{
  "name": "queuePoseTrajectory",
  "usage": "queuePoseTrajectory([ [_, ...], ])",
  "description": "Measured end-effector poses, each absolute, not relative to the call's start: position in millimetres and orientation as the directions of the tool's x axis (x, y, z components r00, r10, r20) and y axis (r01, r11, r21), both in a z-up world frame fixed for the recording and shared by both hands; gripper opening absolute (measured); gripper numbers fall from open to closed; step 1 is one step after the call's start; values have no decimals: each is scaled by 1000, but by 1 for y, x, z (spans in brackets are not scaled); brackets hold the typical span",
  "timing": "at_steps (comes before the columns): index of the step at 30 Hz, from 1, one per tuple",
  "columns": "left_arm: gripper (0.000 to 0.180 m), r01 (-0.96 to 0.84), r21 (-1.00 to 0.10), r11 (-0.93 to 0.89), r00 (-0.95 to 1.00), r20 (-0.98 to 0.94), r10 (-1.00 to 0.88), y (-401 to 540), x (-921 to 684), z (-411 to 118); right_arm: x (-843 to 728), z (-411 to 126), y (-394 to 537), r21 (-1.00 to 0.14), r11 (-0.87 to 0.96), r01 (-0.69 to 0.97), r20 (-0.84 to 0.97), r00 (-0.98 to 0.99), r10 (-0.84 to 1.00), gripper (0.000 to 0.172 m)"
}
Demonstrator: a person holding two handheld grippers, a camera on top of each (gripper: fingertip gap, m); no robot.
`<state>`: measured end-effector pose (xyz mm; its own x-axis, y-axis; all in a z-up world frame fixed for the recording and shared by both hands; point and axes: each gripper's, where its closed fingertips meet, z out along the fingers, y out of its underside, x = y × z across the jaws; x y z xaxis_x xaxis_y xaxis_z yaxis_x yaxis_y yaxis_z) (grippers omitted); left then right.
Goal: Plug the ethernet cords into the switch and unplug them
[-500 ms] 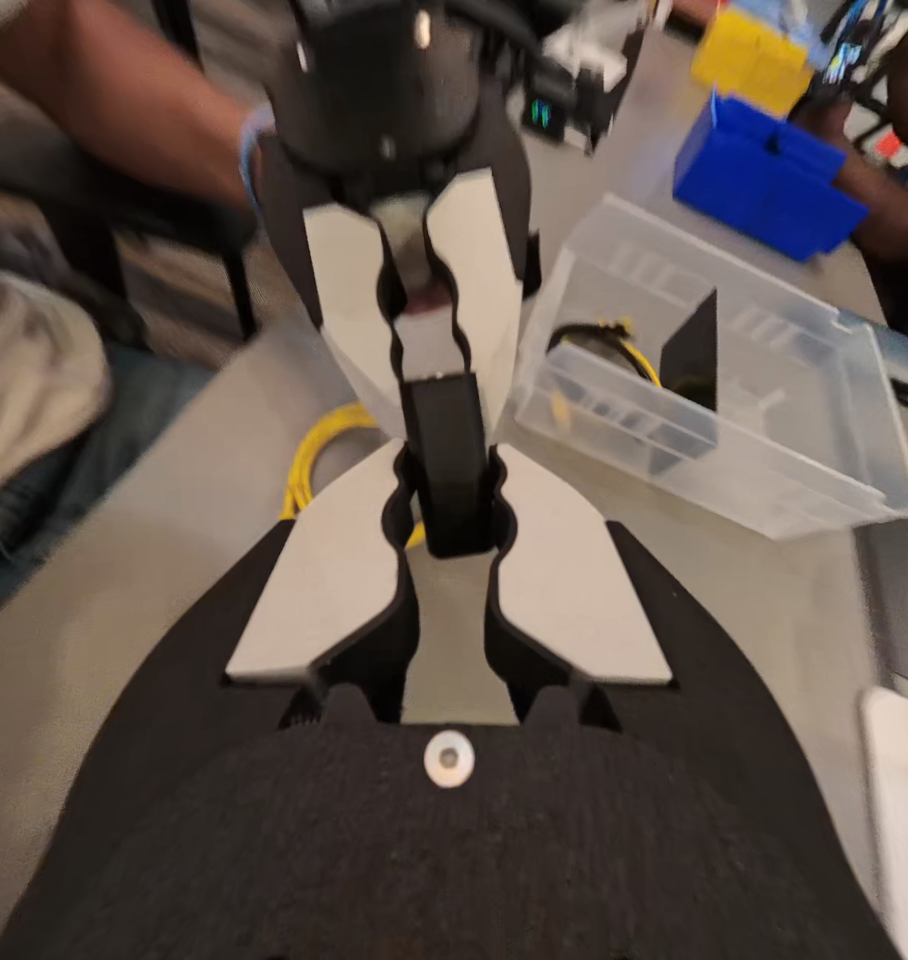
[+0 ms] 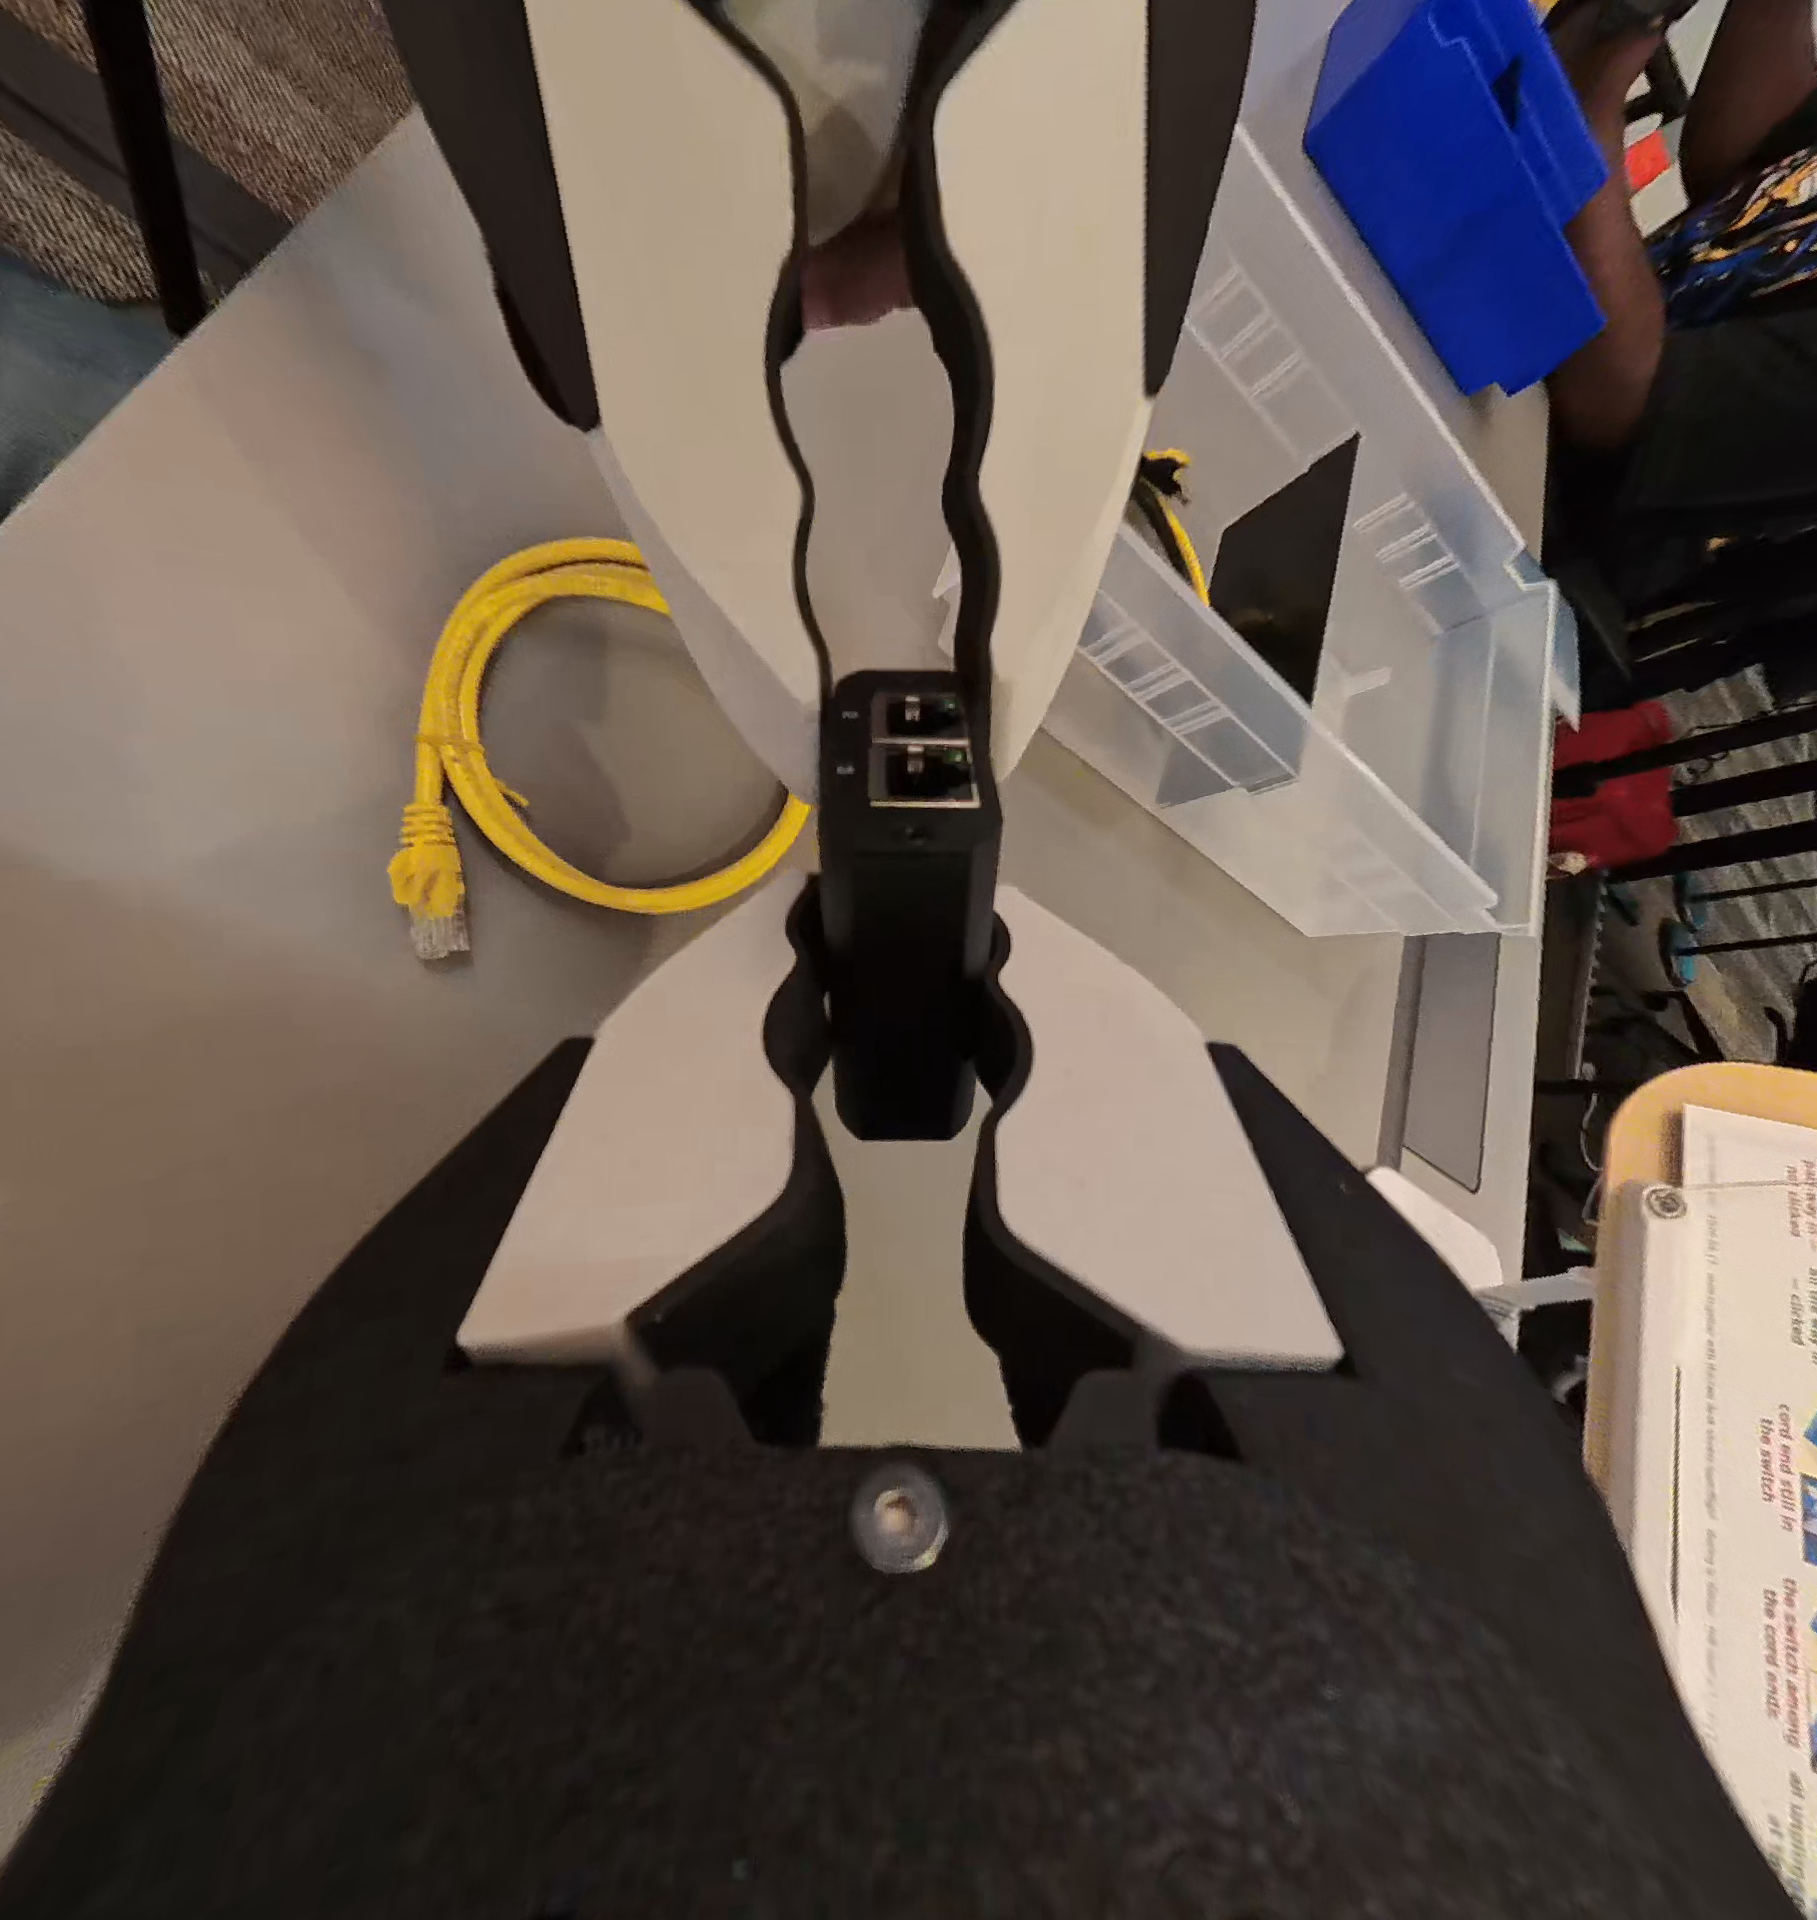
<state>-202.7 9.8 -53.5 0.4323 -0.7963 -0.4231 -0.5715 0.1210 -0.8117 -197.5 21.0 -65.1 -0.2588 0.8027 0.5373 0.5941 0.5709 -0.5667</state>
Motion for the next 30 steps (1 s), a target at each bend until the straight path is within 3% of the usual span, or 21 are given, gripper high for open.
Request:
queuePoseTrajectory([
  [6,23,-615,-761,208,384,-519,-764,7,-196,-59,-193,-75,17,-530,577,622,527,-291,798,24],
  [20,24,-530,-834,151,411,-409,-815,5,-193,-53,-192,-71,12,-585,553,593,498,-276,822,24],
  [22,24,-491,-864,106,462,-362,-810,7,-200,-50,-197,-68,16,-592,553,587,499,-272,823,24],
  [24,10,-424,-905,16,534,-264,-803,10,-222,-50,-198,-61,28,-564,565,602,538,-250,805,24],
  [28,40,-250,-940,-231,620,28,-784,6,-275,-66,-189,-22,63,-568,550,612,612,-133,780,24],
  [30,45,-223,-922,-316,654,99,-750,2,-289,-87,-185,1,74,-578,563,590,652,-81,754,24],
])
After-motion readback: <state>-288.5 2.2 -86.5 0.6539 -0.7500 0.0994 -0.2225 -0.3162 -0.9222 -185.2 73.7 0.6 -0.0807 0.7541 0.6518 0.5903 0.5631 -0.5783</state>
